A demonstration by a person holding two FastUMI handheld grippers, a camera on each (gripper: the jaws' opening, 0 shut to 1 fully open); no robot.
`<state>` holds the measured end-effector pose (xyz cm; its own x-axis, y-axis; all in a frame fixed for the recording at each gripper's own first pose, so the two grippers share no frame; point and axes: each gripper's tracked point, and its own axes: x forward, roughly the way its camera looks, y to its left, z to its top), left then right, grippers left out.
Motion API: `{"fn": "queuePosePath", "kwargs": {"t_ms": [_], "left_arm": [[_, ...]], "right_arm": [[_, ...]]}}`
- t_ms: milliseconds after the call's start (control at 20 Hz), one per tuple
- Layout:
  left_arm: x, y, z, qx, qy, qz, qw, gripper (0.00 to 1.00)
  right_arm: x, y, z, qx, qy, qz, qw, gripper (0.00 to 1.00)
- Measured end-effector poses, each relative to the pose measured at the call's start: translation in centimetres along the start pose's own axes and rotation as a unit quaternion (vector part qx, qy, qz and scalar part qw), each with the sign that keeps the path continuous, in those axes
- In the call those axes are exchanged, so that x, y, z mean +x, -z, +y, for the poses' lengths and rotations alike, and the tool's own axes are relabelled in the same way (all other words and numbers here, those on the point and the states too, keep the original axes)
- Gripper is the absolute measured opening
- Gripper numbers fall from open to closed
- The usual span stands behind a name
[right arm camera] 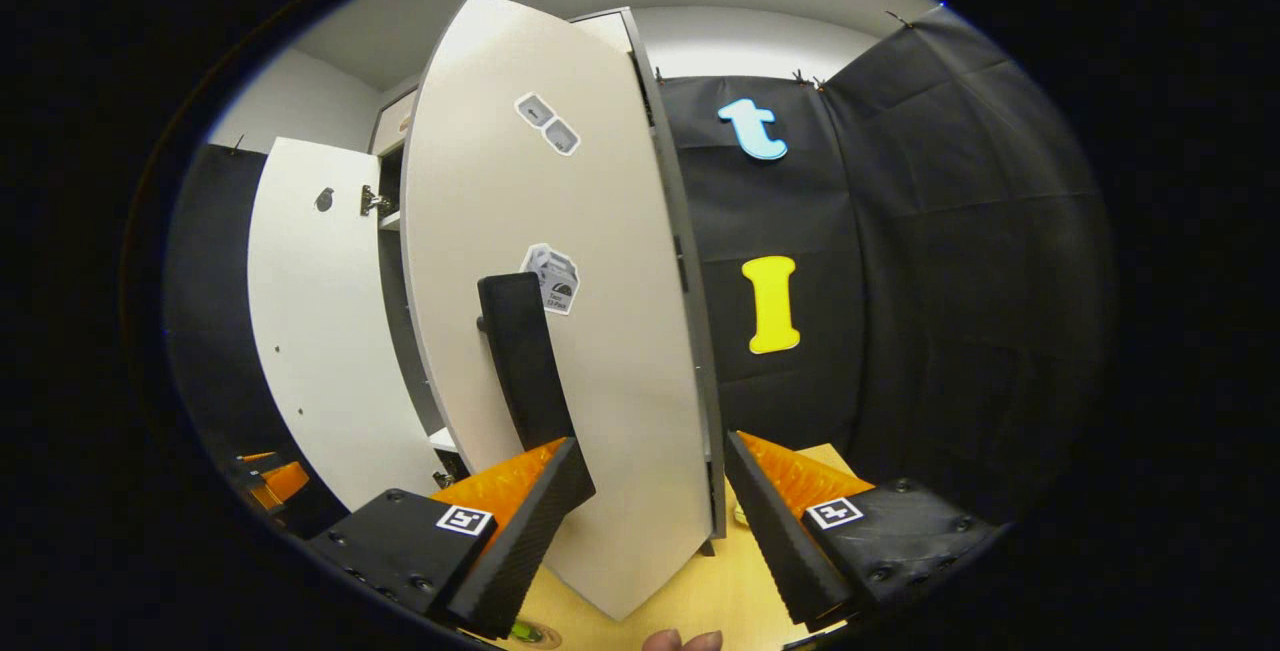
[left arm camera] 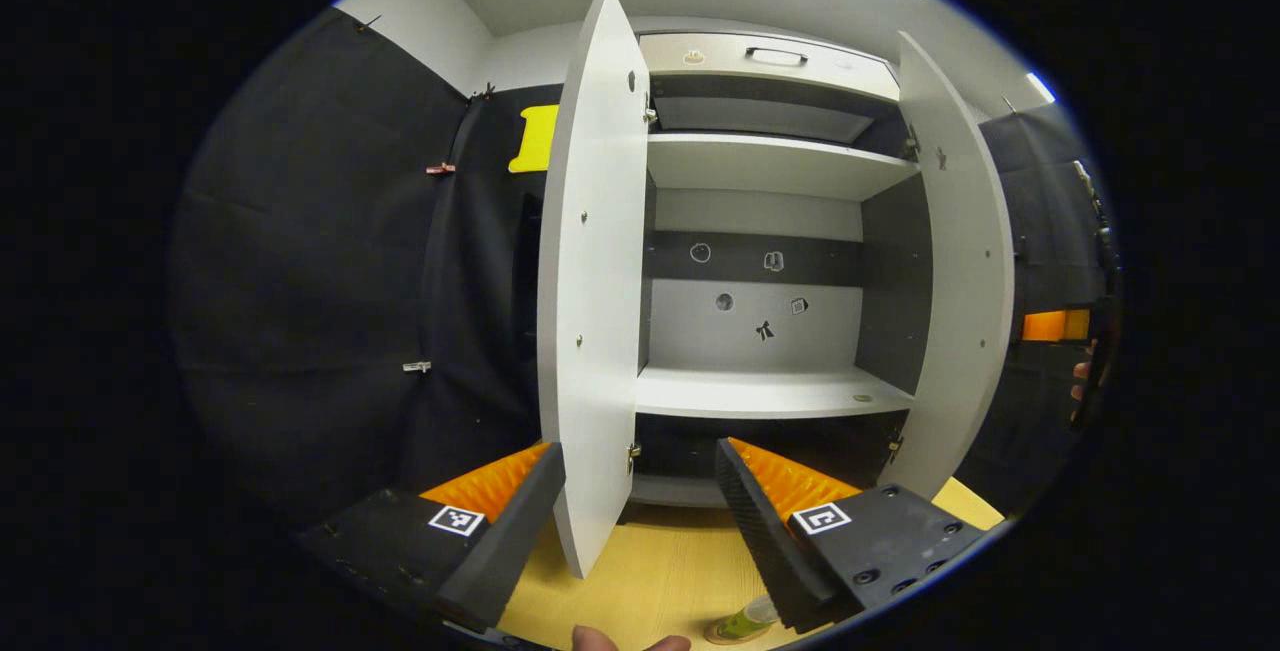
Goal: Grasp the bottle in the cabinet with the left hand and place it on the coaster, then close the right door with the right hand and the left door with the left hand.
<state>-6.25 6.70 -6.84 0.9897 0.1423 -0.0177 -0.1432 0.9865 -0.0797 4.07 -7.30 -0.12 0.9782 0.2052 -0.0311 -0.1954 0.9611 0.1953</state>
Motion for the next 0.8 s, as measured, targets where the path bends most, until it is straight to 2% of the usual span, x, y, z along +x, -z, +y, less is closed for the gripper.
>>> {"fn": "queuePosePath", "kwargs": {"t_ms": [300, 650, 800], "left_arm": [[0.2, 0.1, 1.1, 0.013, -0.013, 0.002, 1.000, 0.96], [0.4, 0.5, 2.5, 0.013, -0.034, 0.007, 0.999, 0.96], [0.5, 0.7, 2.8, 0.010, -0.041, 0.010, 0.999, 0.96]], "right_arm": [[4.0, 0.5, 5.8, -0.003, -0.058, 0.001, 0.998, 0.98], [7.7, 0.9, 8.4, -0.008, -0.067, -0.003, 0.998, 0.98], [9.1, 0.8, 9.1, -0.030, -0.062, -0.009, 0.998, 0.98]]}}
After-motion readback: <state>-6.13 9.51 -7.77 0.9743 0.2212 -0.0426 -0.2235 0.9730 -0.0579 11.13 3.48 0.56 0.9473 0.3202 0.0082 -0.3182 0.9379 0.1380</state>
